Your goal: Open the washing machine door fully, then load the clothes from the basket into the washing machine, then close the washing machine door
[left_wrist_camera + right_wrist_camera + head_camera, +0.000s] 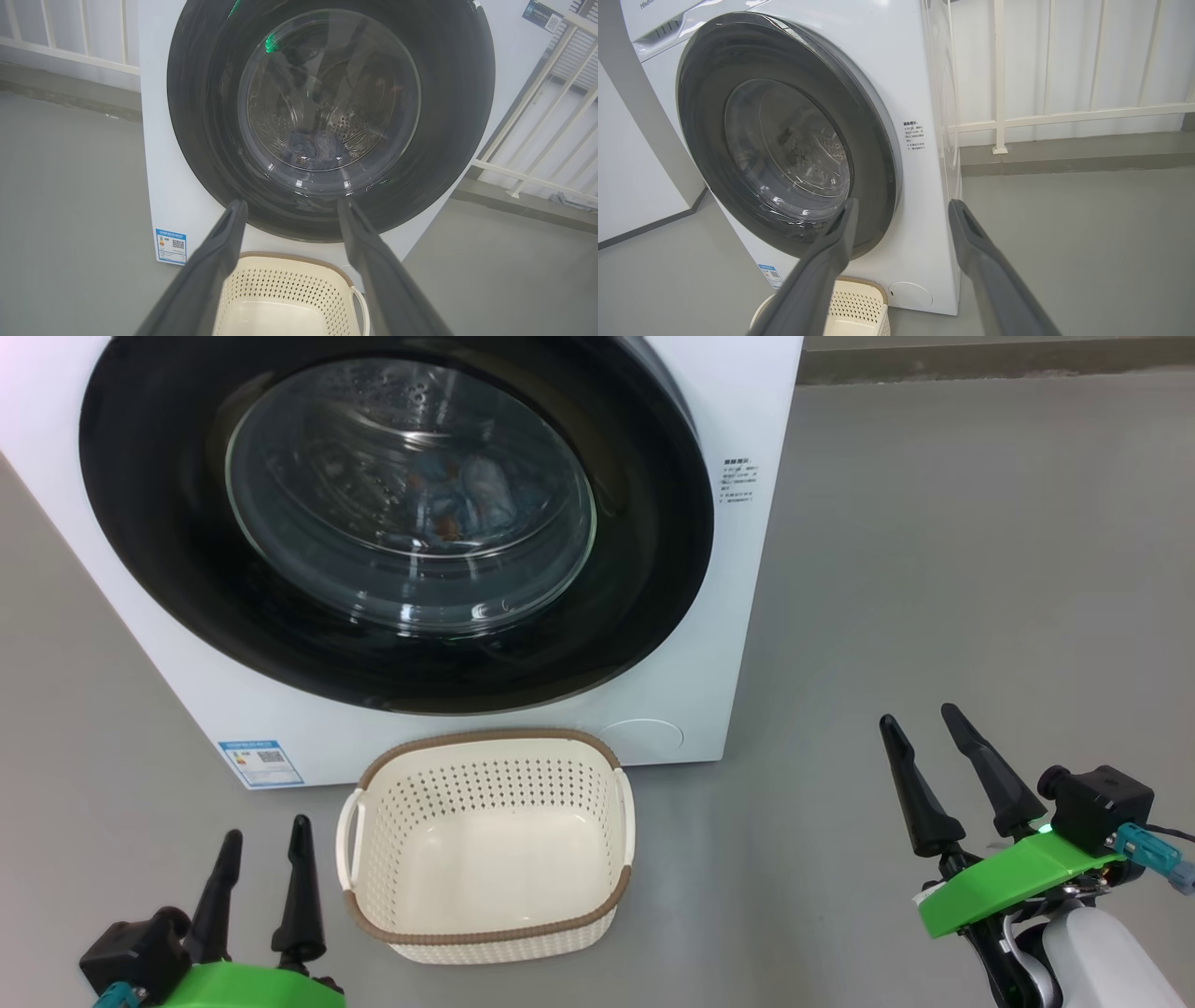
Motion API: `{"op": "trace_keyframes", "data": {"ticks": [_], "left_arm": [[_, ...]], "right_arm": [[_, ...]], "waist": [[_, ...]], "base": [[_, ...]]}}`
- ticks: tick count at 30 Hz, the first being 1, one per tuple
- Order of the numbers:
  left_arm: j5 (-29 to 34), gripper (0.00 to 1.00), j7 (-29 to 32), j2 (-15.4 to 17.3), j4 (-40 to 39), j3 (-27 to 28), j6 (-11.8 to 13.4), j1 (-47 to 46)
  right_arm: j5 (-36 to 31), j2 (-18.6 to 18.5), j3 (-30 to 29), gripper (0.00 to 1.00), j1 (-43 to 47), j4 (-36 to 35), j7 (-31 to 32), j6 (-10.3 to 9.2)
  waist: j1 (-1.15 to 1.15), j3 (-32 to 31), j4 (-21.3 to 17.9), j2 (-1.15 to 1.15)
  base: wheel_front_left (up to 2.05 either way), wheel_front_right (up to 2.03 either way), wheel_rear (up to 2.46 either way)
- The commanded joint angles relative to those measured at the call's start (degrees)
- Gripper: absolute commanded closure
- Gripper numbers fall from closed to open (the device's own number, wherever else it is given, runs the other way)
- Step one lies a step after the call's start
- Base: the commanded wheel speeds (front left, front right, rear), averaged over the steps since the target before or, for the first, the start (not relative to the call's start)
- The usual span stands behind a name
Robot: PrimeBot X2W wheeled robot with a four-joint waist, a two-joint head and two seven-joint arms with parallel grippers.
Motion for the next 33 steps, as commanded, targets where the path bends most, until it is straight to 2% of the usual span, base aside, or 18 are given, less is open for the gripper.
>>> {"op": "trace_keyframes", "data": {"ticks": [1,21,22,26,33], "left_arm": [[-0.4,0.0,-0.4,1.3,-1.0,1.8,-0.1,-0.8],[-0.4,0.0,-0.4,1.5,-1.0,1.4,-0.1,-0.5],[0.0,1.0,0.0,0.3,0.2,-0.4,0.0,0.1],[-0.1,1.0,0.1,-0.7,2.5,-0.6,0.0,1.2],[-3.9,1.0,1.3,-0.6,2.4,-0.1,0.0,1.0]], "right_arm": [[-0.7,-0.2,1.2,0.0,0.1,-1.4,-0.3,-0.13],[-0.8,-0.4,1.7,0.0,0.2,-1.0,-0.3,-0.13],[-0.3,0.0,0.3,1.0,0.5,0.2,0.0,-0.01],[-0.1,1.0,0.4,1.0,2.0,2.6,0.0,0.0],[3.6,1.6,-0.5,1.0,2.4,2.2,1.2,-0.01]], "waist": [[0.0,0.0,0.0,0.0],[0.0,0.2,0.0,0.0],[0.0,0.2,0.0,0.0],[0.0,0.2,0.0,0.0],[0.08,0.0,0.2,0.0]], "base": [[0.0,0.0,0.0],[0.0,0.0,0.0],[0.0,0.0,0.0],[0.0,0.0,0.0],[0.0,0.0,0.0]]}}
